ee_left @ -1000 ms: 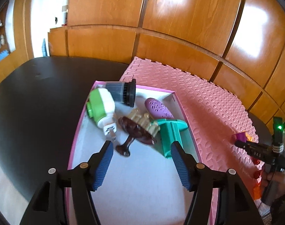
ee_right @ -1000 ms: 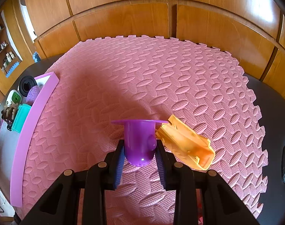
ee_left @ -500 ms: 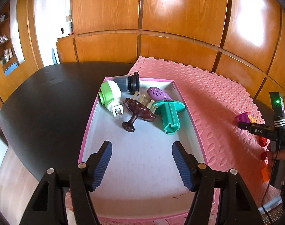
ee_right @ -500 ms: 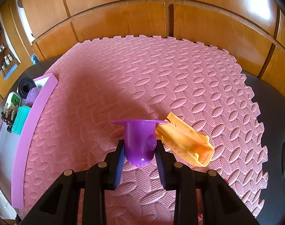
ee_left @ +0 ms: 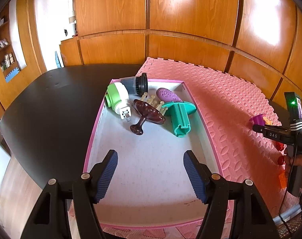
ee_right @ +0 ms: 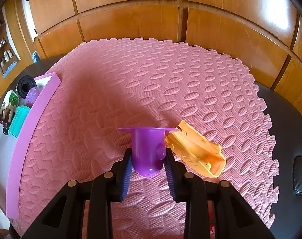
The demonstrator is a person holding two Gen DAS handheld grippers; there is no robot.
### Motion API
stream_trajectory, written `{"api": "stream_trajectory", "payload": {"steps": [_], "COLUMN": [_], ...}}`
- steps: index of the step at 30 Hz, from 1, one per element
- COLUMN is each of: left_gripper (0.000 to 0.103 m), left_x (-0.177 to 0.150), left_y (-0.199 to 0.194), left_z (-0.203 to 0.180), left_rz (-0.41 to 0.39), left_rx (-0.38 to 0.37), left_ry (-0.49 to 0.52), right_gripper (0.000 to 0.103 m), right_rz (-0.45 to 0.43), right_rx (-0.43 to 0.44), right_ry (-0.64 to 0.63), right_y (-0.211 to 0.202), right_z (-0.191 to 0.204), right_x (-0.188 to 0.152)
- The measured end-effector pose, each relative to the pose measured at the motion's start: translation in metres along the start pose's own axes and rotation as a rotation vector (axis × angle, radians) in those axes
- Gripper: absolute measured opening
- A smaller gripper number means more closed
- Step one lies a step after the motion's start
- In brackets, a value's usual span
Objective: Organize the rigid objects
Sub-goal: 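Carry the purple cup into the white tray and open the right gripper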
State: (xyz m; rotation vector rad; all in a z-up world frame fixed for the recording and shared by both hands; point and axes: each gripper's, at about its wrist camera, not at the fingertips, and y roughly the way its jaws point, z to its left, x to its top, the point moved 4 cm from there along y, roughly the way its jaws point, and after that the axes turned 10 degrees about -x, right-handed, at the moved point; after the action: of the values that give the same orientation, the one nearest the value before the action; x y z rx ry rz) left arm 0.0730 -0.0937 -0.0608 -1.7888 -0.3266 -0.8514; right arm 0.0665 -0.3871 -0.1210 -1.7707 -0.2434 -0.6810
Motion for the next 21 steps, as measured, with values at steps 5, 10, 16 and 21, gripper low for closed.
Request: {"api": "stream_trajectory", "payload": {"steps": [5, 10, 16, 21], "left_gripper": [0.072, 0.072, 0.072, 0.072], "left_x": [0.0, -0.001, -0.002, -0.003], "left_y": [-0.002, -0.003, -0.004, -0.005], "left_z": [0.0, 0.001, 0.005, 0.01], "left_rz": [-0.002, -0.001, -0.001, -0.006], "left_rx": [0.002, 0.004, 0.009, 0.011], "left_ry": [0.004, 0.005, -0.002, -0.008], "right_gripper": [0.031, 0.03, 0.031, 0.03], "right_rz": [-0.001, -0.003, -0.007, -0.022], "right_rx": [-0.001, 0.006, 0.008, 0.015], "right_ry": [-0.002, -0.013, -0.028, -0.021], "right_y": [0.0, -0.001, -0.002, -0.009], "right_z": [0.0, 0.003, 0.008, 0.011], "right_x": [0.0, 0.0, -0.001, 0.001]}}
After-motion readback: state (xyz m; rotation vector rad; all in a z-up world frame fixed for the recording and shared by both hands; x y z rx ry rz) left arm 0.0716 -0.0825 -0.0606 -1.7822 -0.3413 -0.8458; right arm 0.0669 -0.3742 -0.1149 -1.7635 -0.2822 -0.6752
